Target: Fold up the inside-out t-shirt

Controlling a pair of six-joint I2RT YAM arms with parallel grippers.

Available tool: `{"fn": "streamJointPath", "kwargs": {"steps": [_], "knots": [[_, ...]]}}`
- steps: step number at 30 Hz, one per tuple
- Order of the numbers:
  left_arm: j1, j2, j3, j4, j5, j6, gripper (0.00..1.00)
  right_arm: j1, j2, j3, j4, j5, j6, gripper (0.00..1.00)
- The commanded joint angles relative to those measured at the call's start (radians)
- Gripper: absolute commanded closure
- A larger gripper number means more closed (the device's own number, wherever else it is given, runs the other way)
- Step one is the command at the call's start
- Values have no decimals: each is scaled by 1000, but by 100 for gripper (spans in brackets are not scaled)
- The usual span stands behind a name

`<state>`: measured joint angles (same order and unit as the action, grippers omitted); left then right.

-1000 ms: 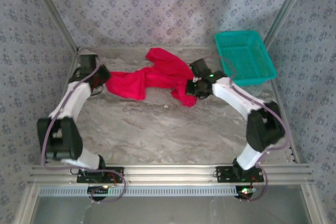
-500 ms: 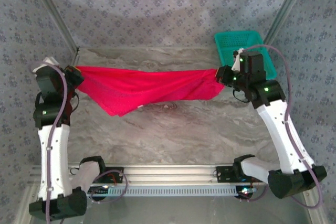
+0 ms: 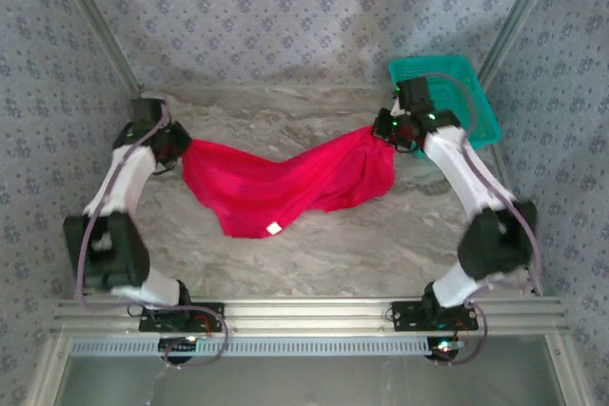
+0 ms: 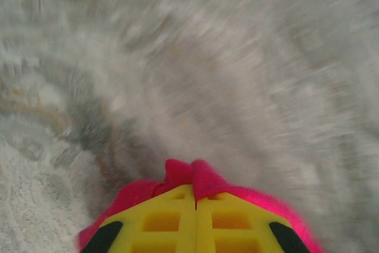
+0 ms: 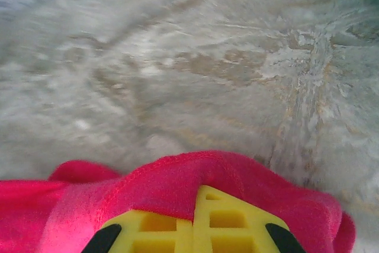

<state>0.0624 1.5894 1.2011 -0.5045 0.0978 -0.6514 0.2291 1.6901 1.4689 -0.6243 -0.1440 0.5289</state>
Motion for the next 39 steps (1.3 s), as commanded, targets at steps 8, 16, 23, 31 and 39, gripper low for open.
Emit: {"fn": "streamJointPath", "kwargs": {"steps": [8, 16, 23, 31, 39], "knots": [[-134, -130, -30, -121, -143, 86, 45, 23, 233, 202, -170, 75, -76, 63], [-424, -419, -414, -100, -60, -39, 64, 115, 49, -72, -117, 132, -79, 44], [-548, -482, -576, -28, -17, -151, 66, 135, 0, -201, -64, 100, -60, 44], [-559, -375, -609, 36, -39, -160, 40, 120, 30, -213, -57, 92, -67, 43], [-557, -237, -600, 105, -52, -153, 61, 71, 110, -149, -34, 115, -60, 41]]}}
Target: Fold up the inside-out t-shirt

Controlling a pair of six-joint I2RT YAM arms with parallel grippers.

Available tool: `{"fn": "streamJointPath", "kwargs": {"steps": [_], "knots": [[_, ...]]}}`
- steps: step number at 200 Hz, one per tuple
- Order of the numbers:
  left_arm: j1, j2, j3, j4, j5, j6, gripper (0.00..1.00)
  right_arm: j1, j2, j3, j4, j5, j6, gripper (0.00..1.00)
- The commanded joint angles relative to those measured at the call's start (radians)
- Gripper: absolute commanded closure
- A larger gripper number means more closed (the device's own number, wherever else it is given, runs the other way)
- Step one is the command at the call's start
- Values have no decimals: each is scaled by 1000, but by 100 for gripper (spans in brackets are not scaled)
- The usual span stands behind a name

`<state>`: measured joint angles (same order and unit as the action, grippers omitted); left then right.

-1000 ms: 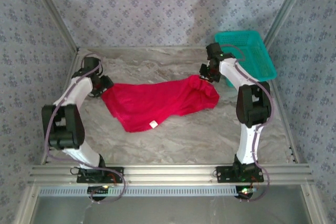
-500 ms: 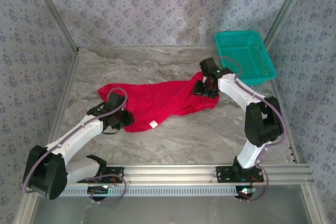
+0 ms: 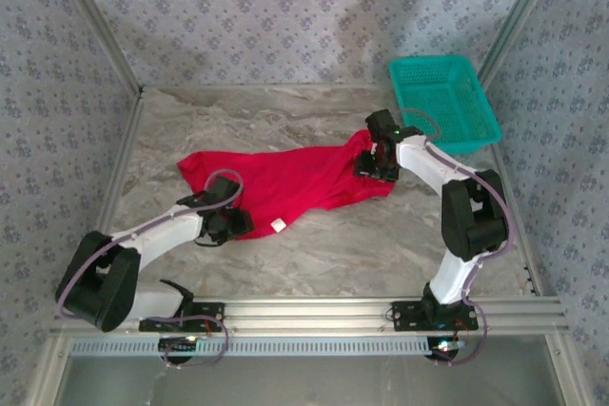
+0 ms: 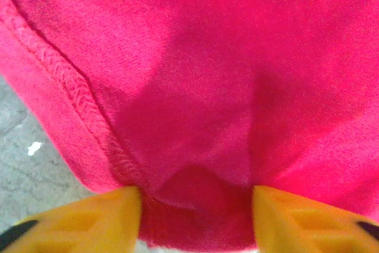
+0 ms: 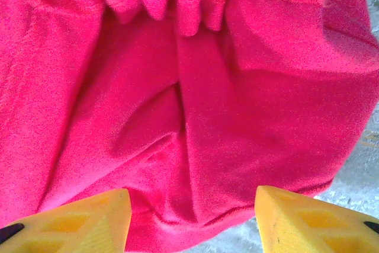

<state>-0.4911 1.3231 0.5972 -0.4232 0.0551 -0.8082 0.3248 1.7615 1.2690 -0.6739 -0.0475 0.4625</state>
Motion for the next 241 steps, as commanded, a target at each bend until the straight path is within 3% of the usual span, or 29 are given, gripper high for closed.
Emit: {"fn": "streamJointPath", "kwargs": {"steps": [1, 17, 44, 72, 101, 110, 123, 198, 241], "knots": [[-4, 31, 13, 12, -12, 6, 68, -31, 49, 62, 26, 21, 8, 41], [-4, 9, 47, -33, -32, 16, 84, -45, 88, 102, 49, 19, 12, 41], [-2, -70, 123, -134, -82, 31, 98, -49, 175, 187, 61, 17, 19, 42], [6, -135, 193, -208, -109, 43, 100, -55, 299, 298, 42, 27, 37, 45], [31, -189, 242, -271, -108, 54, 100, -62, 374, 394, 12, 33, 47, 65], [46, -205, 254, -291, -109, 60, 100, -63, 368, 413, 2, 32, 47, 82], [77, -230, 274, -316, -102, 72, 100, -63, 336, 424, -10, 34, 46, 100], [406, -251, 551, -367, 9, 203, 100, -70, -83, 430, -94, -14, 6, 100], [496, -204, 794, -371, 77, 212, 100, -88, -281, 455, -51, -74, 25, 100]]}}
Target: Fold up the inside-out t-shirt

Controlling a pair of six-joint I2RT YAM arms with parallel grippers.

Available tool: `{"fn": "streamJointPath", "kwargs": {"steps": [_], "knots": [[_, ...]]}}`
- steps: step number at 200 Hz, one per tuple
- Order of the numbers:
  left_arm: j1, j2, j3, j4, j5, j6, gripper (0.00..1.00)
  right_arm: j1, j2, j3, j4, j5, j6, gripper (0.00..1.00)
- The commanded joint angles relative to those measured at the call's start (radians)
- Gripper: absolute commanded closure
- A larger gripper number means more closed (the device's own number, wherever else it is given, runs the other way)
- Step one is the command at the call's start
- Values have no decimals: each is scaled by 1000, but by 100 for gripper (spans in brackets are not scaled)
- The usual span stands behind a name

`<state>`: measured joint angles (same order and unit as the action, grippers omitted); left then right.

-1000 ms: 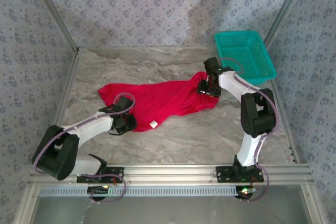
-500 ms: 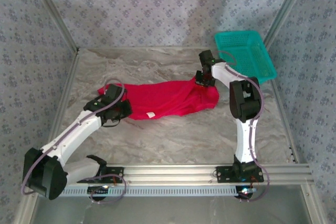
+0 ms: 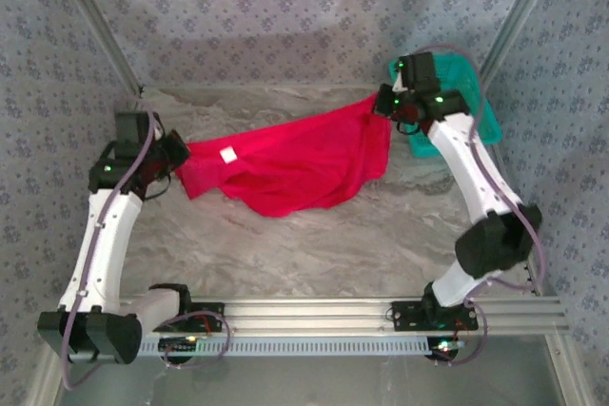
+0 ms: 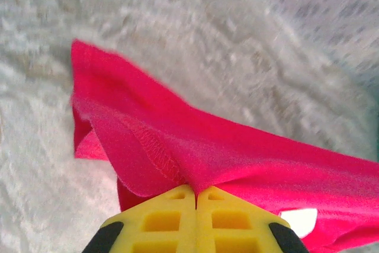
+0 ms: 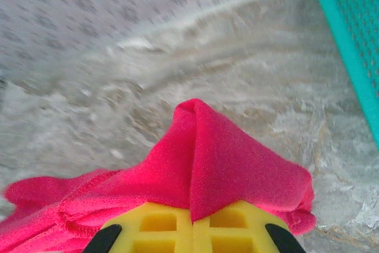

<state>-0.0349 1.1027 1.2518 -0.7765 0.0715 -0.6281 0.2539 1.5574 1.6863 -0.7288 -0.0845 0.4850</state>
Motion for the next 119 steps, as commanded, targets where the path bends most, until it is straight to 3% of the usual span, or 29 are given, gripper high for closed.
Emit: {"fn": "streamJointPath", "kwargs": {"steps": [1, 70, 119], "knots": [[41, 16, 147, -18, 63, 31, 100, -17, -78, 39, 3, -40, 2, 100], [62, -86, 435, 62, 96, -3, 100, 7, -387, 22, 234, -286, 14, 100], [62, -173, 605, 12, 17, 51, 100, 13, -556, 39, 254, -295, -1, 100]]}}
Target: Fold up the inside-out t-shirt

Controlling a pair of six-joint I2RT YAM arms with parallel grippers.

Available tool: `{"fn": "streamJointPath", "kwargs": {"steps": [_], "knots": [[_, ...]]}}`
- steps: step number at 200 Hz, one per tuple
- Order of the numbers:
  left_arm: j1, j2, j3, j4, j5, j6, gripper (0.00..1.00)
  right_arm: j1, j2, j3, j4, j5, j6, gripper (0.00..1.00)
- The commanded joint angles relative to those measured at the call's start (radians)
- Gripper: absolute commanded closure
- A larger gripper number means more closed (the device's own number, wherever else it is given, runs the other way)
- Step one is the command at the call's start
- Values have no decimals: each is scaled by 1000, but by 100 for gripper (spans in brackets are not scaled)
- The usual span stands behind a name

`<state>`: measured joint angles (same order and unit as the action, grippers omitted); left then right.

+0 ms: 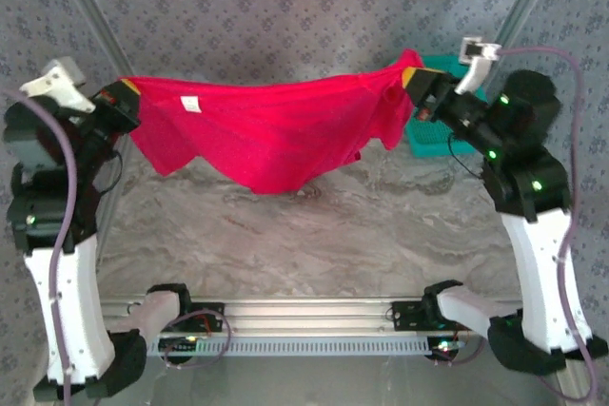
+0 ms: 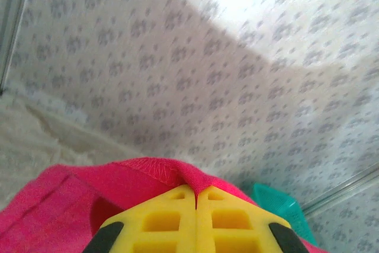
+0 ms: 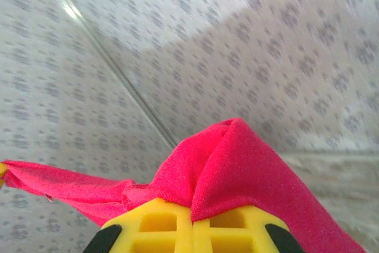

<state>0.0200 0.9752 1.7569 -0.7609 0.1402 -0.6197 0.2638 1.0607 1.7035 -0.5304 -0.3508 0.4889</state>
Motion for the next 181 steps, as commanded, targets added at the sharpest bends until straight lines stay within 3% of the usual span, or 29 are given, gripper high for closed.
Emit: {"fn": "streamJointPath", "kwargs": {"steps": [1, 31, 70, 114, 139, 147, 153, 158, 163, 172, 181], "knots": [[7, -46, 103, -4, -52, 44, 100, 3, -62, 23, 56, -28, -5, 100], [7, -46, 156, -3, -56, 59, 100, 3, -69, 38, 61, -30, 8, 100], [7, 65, -3, 76, -47, 69, 100, 1, 63, 19, 65, 36, -9, 100], [11, 442, -159, 193, -107, 97, 100, -18, 422, 10, 76, 103, -31, 100], [21, 736, -57, 157, -127, 93, 100, -44, 709, 122, 52, 86, 32, 100], [19, 812, -7, 136, -126, 102, 82, -53, 817, 209, 7, 62, 53, 99], [19, 858, 23, 120, -126, 106, 61, -57, 886, 281, -51, 42, 68, 88], [19, 887, 50, 98, -127, 108, 50, -59, 948, 341, -100, 20, 72, 75], [19, 912, 71, 73, -132, 110, 43, -58, 1006, 404, -145, 4, 77, 61], [19, 930, 83, 33, -141, 108, 36, -52, 1064, 463, -211, 0, 80, 49], [18, 915, 59, 28, -149, 101, 33, -41, 1083, 468, -228, 10, 76, 43]]}}
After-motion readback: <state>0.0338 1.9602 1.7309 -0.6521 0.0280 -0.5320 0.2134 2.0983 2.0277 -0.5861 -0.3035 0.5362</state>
